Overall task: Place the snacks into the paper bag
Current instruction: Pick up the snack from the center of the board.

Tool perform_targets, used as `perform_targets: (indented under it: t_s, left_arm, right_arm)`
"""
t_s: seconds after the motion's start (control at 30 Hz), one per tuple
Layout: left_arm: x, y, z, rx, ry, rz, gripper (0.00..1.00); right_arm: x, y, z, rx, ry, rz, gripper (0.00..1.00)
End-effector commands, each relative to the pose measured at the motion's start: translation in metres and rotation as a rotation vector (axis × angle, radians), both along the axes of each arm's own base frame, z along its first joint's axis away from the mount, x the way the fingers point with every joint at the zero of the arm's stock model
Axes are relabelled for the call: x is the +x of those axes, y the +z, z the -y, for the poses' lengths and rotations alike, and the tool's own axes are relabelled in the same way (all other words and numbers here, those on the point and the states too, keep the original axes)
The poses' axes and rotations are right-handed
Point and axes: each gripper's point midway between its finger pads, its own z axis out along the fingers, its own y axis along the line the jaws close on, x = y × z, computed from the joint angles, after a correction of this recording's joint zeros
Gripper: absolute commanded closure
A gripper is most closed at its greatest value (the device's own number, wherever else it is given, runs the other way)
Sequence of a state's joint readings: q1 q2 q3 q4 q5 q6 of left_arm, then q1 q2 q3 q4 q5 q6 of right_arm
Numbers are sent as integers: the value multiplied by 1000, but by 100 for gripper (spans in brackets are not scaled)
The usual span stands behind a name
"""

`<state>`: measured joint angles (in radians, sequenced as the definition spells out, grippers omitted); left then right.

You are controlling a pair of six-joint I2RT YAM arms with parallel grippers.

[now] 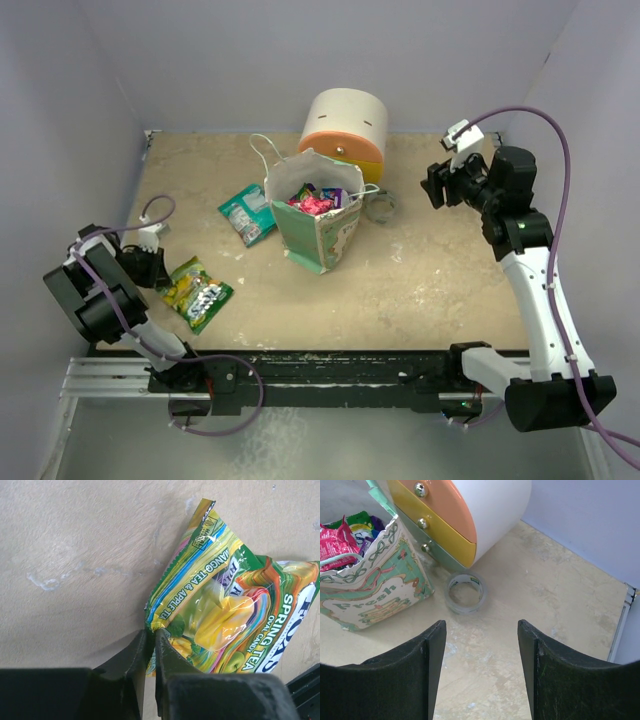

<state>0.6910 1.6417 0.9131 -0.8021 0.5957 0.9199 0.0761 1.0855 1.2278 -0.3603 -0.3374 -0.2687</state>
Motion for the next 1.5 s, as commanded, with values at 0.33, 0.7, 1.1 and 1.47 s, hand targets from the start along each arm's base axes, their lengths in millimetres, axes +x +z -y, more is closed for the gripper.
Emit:
perform_targets:
  t_s: [0.33, 0.7, 1.1, 1.47]
  left_arm:
    - [29, 83, 24, -16, -50, 186, 100]
    - [36, 150, 64, -11, -132, 362, 100]
    - [28, 185, 91, -60, -178, 434, 100]
    - [20, 208, 104, -52, -203, 485, 100]
  right_arm:
    - [-2, 16, -2, 22, 18, 57, 38]
    - [-7, 20, -1, 22, 25, 83, 36]
    - [-12, 25, -2, 30, 35, 98, 33]
    - [-14, 26, -3, 35, 43, 105, 30]
